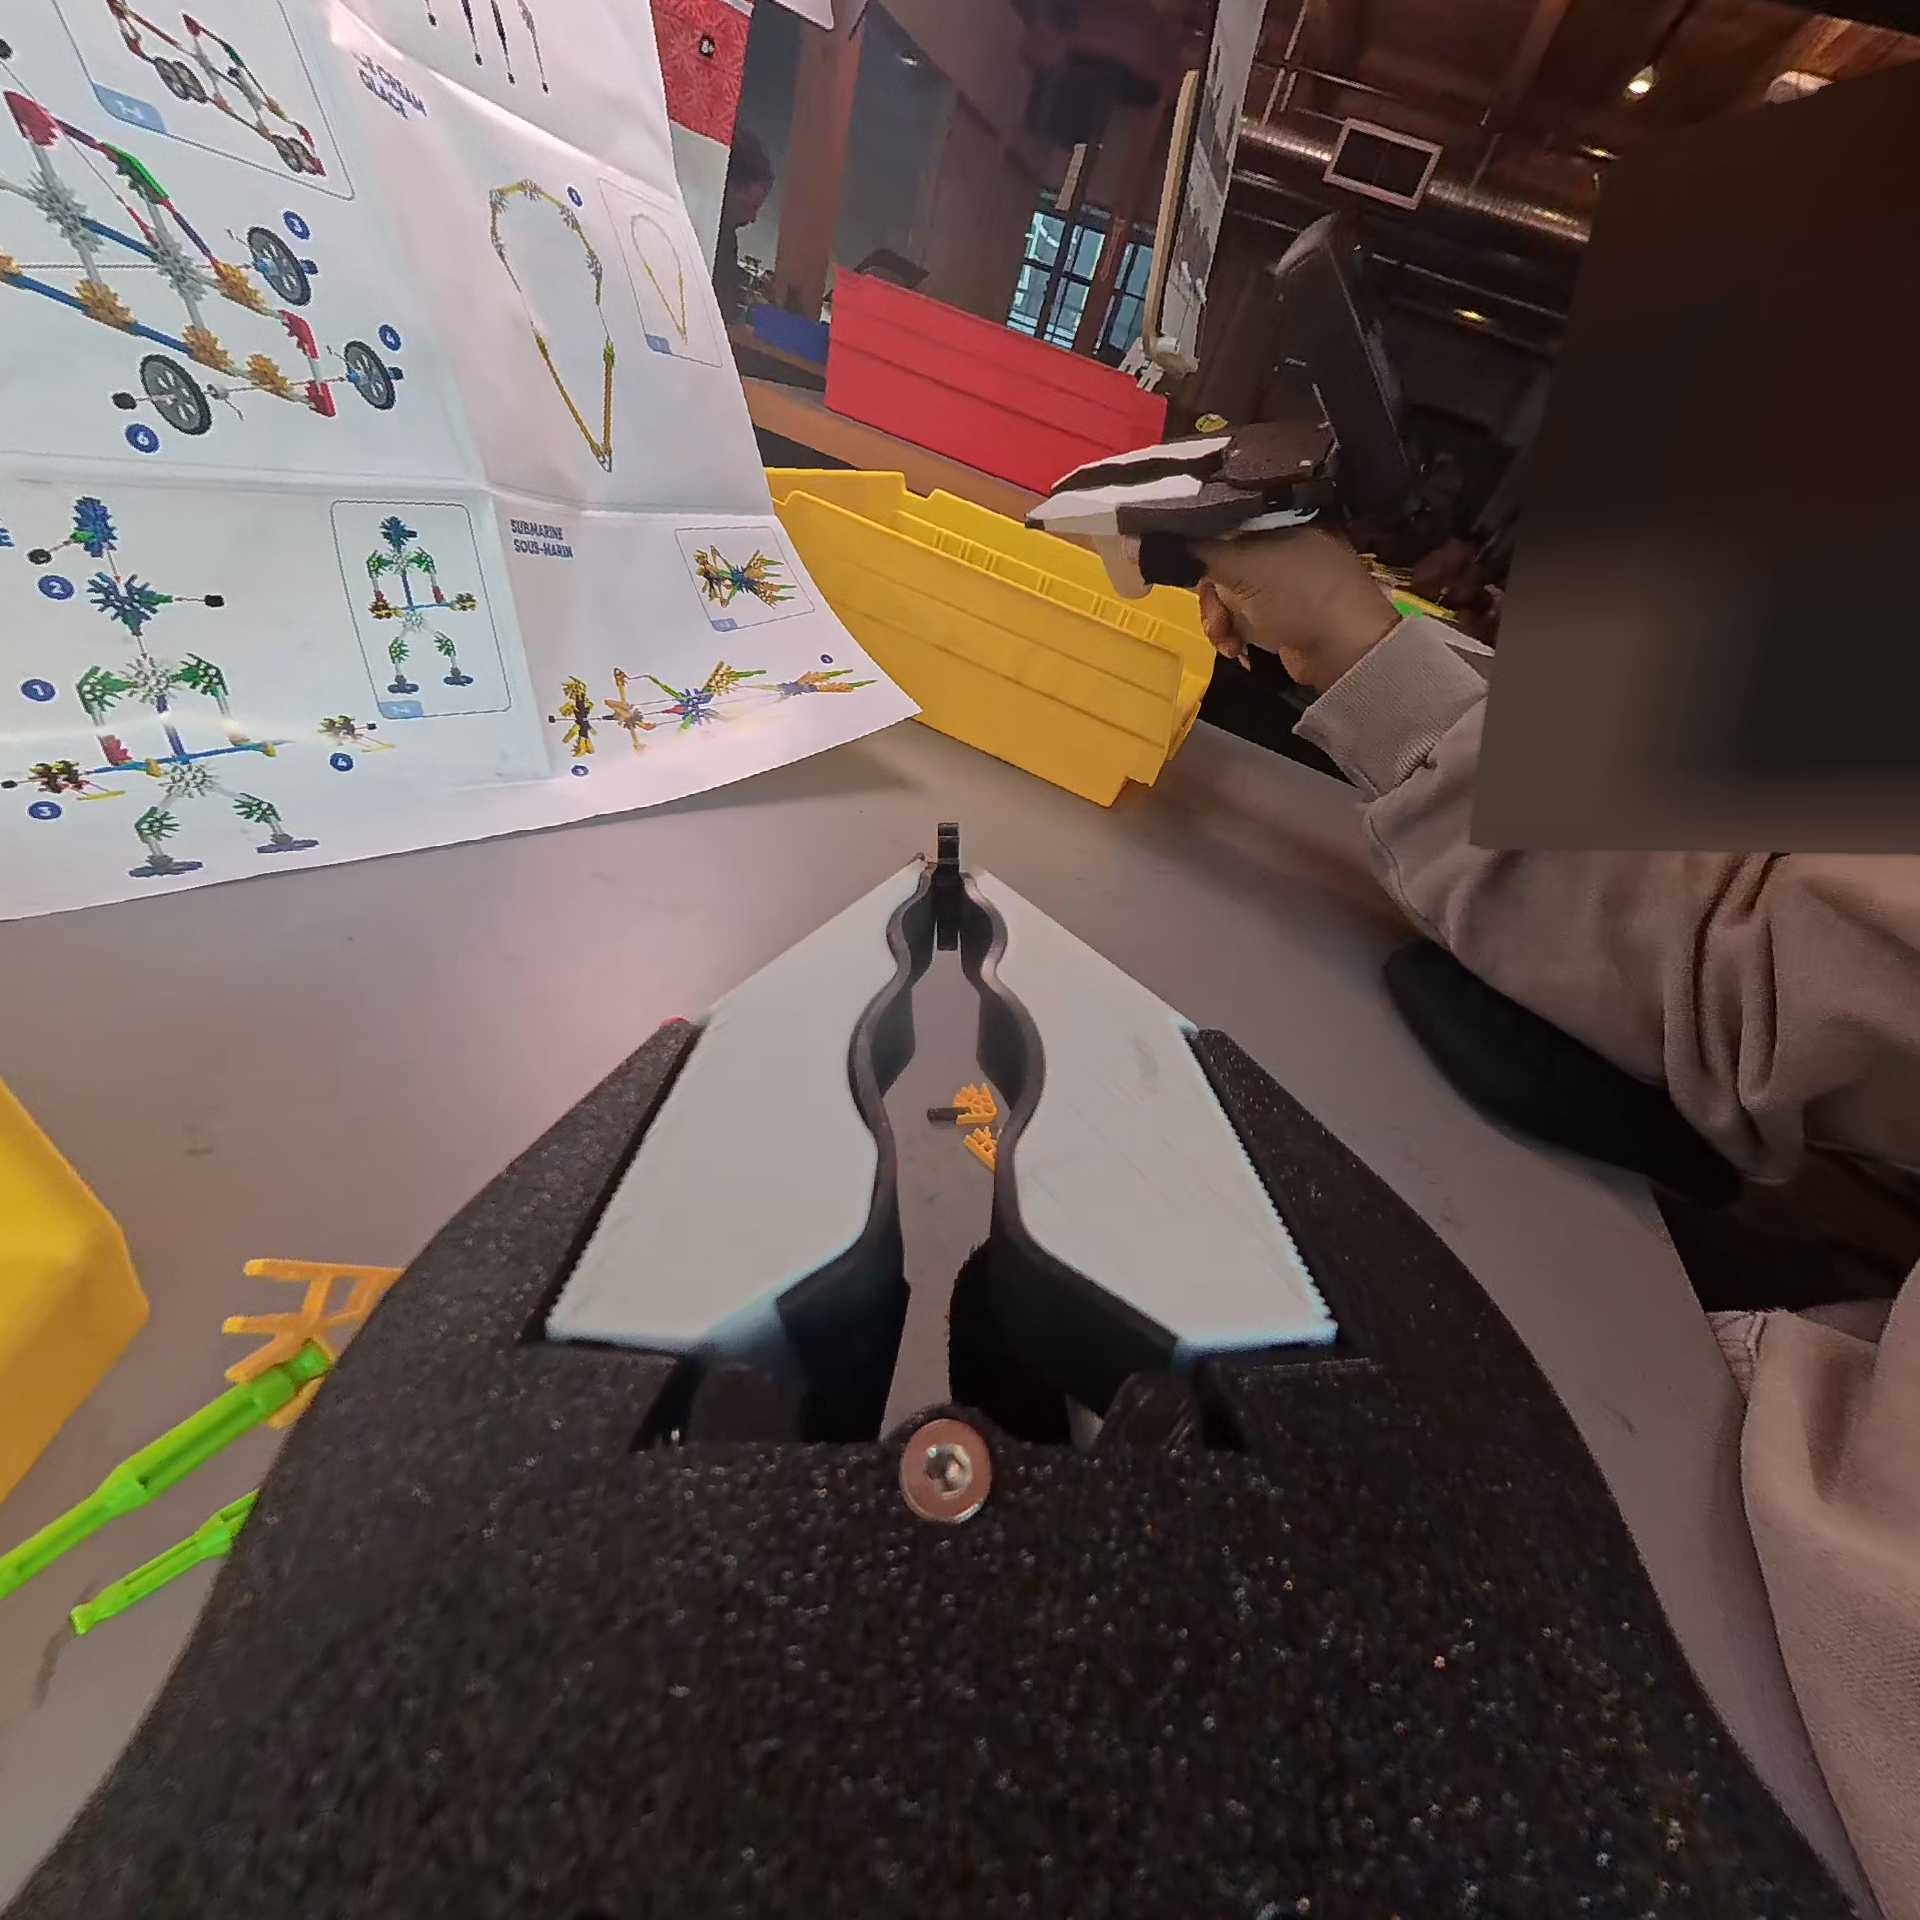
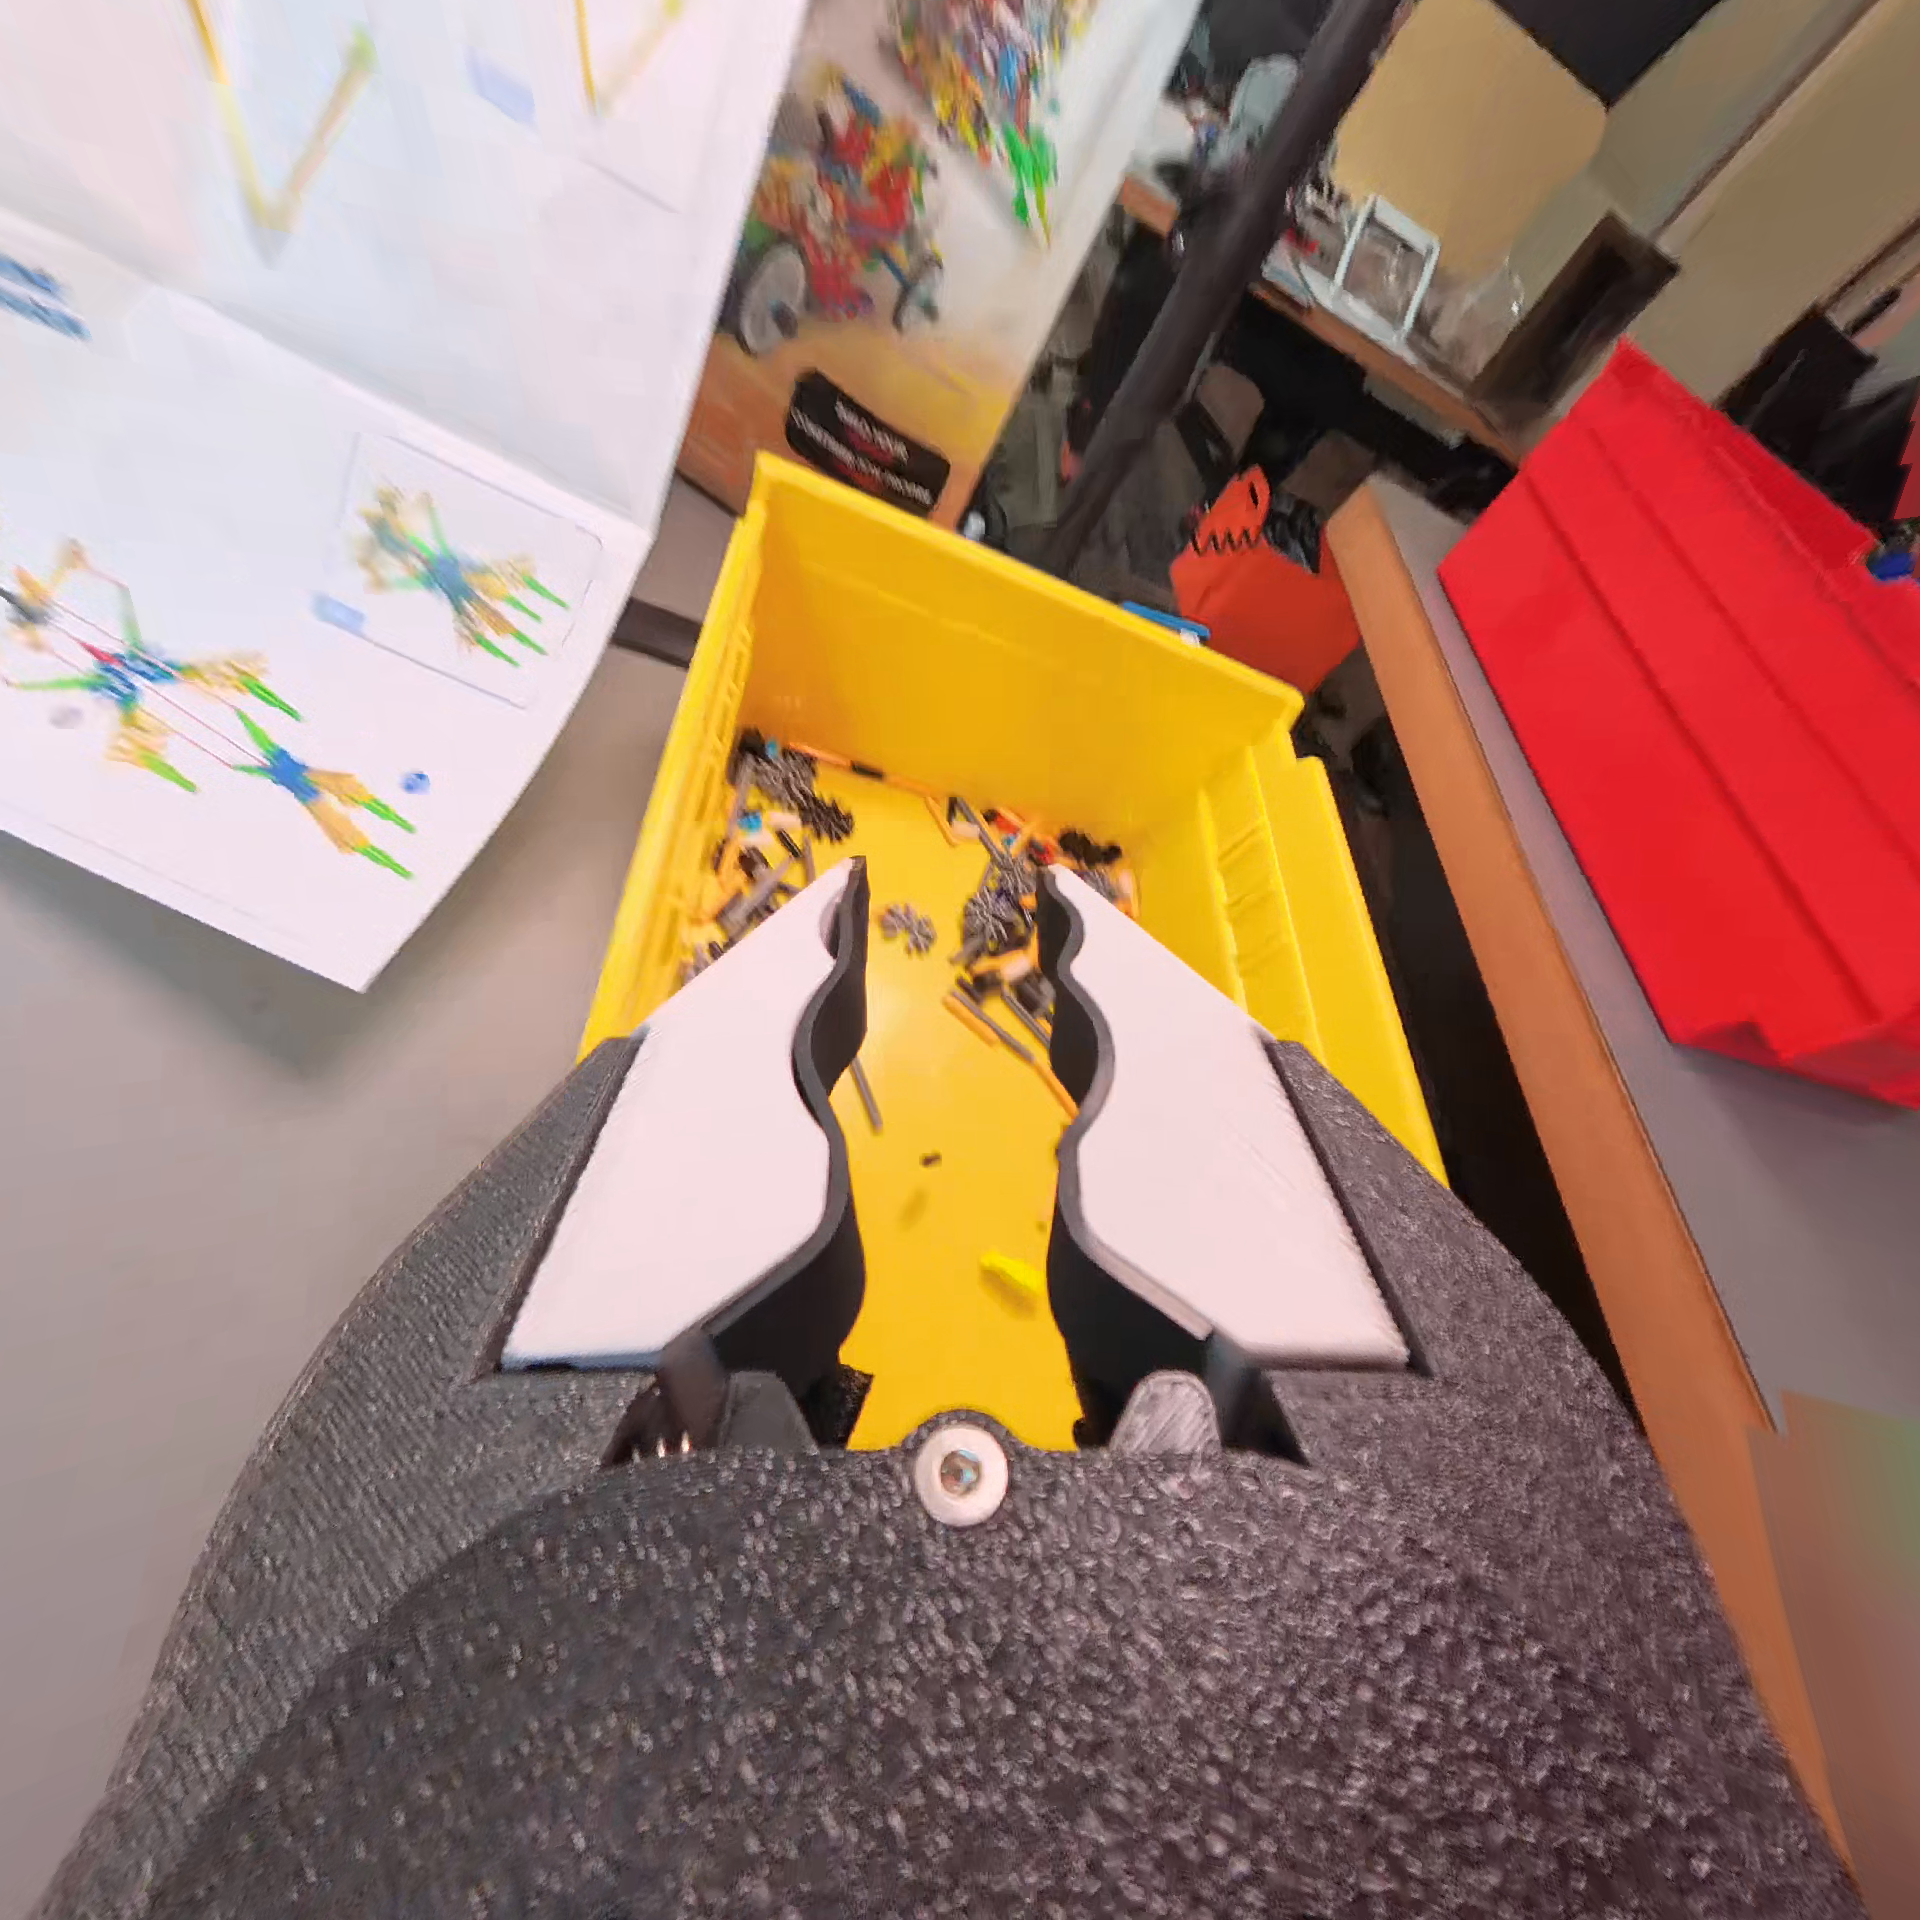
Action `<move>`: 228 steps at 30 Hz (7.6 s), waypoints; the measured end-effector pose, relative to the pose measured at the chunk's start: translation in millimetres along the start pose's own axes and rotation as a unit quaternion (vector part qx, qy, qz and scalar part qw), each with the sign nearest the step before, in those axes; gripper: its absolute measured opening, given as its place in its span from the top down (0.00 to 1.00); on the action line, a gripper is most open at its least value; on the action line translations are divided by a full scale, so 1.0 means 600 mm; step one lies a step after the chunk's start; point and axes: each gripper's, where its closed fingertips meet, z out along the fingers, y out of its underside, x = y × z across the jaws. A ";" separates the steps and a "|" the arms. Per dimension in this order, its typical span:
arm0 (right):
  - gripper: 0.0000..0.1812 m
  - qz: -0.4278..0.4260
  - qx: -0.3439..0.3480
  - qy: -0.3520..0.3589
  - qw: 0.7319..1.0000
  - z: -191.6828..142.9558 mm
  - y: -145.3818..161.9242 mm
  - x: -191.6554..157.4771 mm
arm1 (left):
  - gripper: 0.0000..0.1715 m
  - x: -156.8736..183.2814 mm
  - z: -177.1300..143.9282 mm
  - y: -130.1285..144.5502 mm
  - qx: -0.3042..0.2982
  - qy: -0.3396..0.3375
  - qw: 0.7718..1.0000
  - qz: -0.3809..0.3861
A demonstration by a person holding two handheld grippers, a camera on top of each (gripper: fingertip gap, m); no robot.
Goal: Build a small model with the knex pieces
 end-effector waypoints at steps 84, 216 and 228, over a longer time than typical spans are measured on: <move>0.82 -0.189 -0.072 -0.533 0.822 -0.228 0.104 -0.512 | 0.76 -0.054 -0.016 0.003 -0.032 -0.119 0.986 0.112; 0.97 0.034 -0.032 -0.036 0.998 -0.011 0.051 0.009 | 0.82 0.009 -0.004 0.007 -0.055 -0.053 0.984 0.163; 0.84 -0.077 0.157 -0.273 0.946 -0.155 -0.111 -0.210 | 0.82 0.007 0.006 0.037 -0.088 -0.041 0.984 0.153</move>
